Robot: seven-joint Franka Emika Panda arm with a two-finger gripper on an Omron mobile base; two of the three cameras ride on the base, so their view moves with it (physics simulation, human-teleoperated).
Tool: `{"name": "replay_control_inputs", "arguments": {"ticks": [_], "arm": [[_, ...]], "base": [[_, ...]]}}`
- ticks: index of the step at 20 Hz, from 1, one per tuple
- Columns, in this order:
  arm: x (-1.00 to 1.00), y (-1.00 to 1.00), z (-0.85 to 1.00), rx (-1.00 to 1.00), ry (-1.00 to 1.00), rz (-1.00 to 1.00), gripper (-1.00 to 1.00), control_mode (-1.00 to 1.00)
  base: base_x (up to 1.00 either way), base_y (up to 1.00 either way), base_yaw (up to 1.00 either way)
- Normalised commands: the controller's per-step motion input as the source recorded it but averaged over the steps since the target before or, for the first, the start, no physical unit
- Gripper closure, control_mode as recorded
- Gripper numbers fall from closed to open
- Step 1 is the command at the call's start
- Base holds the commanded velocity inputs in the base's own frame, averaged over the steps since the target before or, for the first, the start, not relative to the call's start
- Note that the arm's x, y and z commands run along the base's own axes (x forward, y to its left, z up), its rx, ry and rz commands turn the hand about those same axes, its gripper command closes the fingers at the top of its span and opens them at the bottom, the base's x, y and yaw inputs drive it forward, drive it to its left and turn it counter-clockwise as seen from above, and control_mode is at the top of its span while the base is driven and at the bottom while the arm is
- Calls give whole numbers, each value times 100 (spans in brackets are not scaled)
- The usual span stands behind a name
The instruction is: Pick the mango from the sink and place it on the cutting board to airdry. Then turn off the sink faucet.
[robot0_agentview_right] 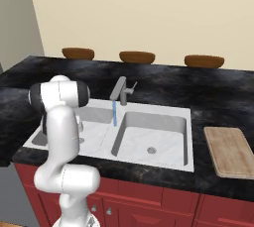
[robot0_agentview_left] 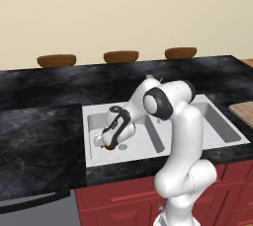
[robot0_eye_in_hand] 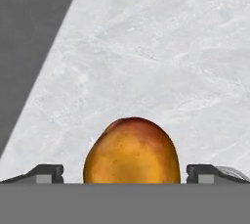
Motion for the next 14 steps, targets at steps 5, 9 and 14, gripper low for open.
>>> {"name": "replay_control_inputs", "arguments": {"ticks": [5,9,14], "arm": [[15,5,-20,0,4,0,100,-100],[0,0,-8,0,1,0,100,-100],[-1,0,7,0,0,-2,100,-100]], "base": [[0,0,0],[0,0,0],[0,0,0]]}}
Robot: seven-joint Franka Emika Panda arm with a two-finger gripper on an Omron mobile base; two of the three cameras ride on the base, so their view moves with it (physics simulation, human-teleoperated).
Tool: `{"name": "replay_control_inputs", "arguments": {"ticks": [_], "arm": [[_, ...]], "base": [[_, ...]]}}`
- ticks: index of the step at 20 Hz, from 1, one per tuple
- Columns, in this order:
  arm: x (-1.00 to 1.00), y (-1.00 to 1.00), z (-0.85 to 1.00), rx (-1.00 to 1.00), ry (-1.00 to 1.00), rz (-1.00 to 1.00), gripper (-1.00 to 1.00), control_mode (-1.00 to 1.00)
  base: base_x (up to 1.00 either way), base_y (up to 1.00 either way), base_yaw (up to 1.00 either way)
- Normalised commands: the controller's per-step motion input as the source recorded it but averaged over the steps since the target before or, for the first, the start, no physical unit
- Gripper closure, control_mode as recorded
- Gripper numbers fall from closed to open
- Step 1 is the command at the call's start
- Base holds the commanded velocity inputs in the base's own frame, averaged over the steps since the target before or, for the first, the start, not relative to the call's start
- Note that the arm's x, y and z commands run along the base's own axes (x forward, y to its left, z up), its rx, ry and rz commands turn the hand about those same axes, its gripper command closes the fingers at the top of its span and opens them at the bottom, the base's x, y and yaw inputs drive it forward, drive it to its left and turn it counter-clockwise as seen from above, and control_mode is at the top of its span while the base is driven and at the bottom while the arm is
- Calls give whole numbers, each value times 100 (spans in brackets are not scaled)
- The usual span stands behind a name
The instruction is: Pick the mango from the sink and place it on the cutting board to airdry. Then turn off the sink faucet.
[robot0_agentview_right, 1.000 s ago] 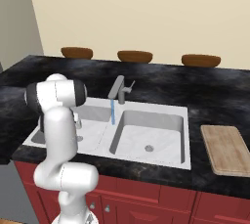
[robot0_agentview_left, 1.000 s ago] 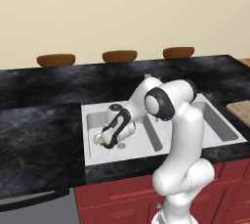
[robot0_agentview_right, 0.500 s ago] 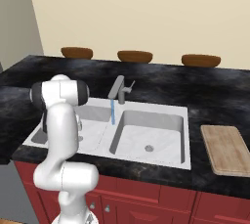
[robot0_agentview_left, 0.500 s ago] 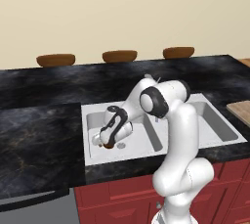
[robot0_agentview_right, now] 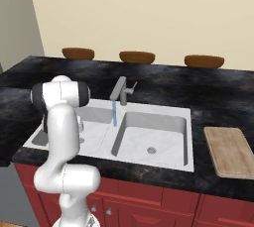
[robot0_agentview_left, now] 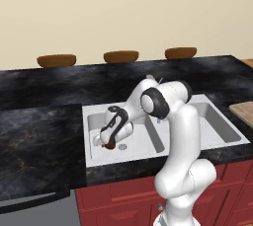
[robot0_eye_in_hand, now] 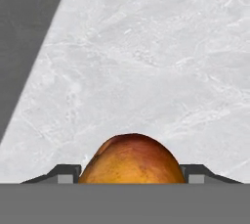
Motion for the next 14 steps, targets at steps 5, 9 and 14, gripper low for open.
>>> {"name": "replay_control_inputs", "arguments": {"ticks": [5,9,14], "arm": [[-10,-3,53,0,-1,-5,100,-100],[-14,-25,74,2,0,-5,100,-100],[-14,-42,75,1,0,-5,100,-100]], "base": [[0,0,0],[0,0,0],[0,0,0]]}}
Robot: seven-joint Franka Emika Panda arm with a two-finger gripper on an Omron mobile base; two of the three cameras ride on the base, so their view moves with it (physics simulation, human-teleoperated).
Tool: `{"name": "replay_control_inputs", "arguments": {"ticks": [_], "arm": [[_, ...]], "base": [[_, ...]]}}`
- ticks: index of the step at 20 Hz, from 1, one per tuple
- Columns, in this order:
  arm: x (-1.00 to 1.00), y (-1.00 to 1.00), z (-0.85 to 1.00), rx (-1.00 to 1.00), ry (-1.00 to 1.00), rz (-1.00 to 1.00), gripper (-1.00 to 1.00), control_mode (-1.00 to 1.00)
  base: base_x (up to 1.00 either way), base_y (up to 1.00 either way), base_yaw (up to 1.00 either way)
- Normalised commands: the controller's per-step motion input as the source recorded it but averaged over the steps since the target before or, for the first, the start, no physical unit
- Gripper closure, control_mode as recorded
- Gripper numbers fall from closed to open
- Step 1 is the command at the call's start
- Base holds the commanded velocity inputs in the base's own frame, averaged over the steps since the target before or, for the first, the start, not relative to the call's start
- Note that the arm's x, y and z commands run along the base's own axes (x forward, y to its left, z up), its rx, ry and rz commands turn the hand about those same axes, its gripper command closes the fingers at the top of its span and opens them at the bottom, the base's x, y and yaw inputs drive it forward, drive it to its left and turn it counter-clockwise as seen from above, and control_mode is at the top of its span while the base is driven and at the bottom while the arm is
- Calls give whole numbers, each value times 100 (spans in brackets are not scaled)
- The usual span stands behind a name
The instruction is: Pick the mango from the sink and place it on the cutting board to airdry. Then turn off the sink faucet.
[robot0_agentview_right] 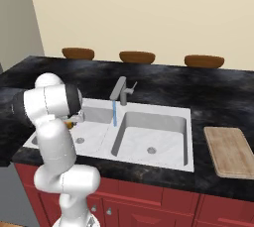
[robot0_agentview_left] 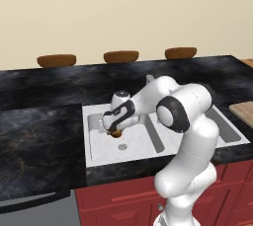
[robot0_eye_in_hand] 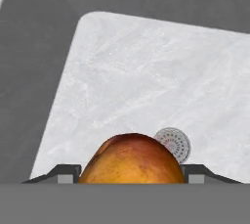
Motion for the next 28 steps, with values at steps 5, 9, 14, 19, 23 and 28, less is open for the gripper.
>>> {"name": "replay_control_inputs", "arguments": {"ticks": [5,9,14,19,23,28], "arm": [[-18,-25,82,2,-2,-5,100,-100],[-34,-23,84,1,-1,-7,100,-100],[-45,-23,85,3,0,-8,100,-100],[-50,-26,79,1,-2,-3,100,-100],[-65,-34,61,-1,-17,0,100,-100],[-73,-41,49,-3,-16,0,100,-100]], "base": [[0,0,0],[0,0,0],[0,0,0],[0,0,0],[0,0,0],[0,0,0]]}}
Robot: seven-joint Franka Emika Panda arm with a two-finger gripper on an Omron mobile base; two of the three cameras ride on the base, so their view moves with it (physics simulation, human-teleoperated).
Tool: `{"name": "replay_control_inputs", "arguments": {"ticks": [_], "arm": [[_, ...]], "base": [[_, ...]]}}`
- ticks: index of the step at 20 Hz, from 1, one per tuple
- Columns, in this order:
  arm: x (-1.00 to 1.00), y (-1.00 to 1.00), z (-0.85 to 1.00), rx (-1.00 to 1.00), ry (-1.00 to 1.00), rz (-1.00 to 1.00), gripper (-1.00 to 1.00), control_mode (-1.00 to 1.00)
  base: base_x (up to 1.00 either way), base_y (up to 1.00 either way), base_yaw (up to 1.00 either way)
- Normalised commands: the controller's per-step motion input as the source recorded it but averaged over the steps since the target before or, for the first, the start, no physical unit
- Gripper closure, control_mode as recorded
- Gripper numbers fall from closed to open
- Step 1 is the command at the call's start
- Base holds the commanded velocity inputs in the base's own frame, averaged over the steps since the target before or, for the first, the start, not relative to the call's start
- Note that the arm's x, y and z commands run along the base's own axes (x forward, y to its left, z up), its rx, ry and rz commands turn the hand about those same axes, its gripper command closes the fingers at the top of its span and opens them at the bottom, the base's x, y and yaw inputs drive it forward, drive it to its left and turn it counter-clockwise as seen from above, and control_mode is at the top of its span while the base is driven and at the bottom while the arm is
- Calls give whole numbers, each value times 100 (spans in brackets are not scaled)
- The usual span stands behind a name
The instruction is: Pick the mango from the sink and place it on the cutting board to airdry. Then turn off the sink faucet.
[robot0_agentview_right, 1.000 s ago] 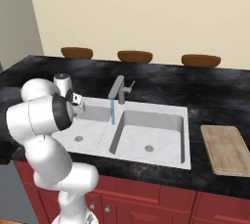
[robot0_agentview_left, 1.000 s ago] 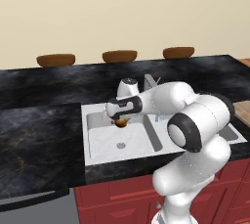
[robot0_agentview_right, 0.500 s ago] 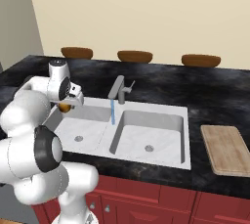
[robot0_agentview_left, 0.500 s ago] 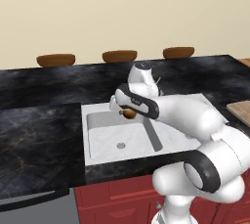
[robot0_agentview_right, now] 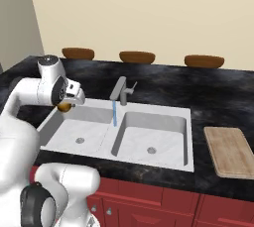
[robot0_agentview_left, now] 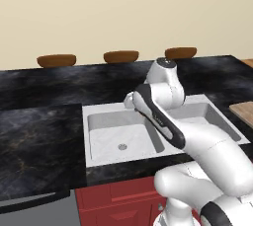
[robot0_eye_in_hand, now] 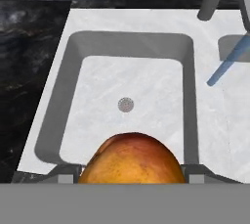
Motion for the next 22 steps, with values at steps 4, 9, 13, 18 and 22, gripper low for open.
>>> {"name": "replay_control_inputs", "arguments": {"ticks": [4,9,13,18,22], "arm": [[-82,-46,46,-3,-12,0,100,-100],[-79,-43,60,0,-2,-2,100,-100],[-81,-45,43,0,0,-2,100,-100],[-89,-34,25,-1,0,-4,100,-100],[-74,-10,1,-2,0,-7,100,-100]], "base": [[0,0,0],[0,0,0],[0,0,0],[0,0,0],[0,0,0]]}}
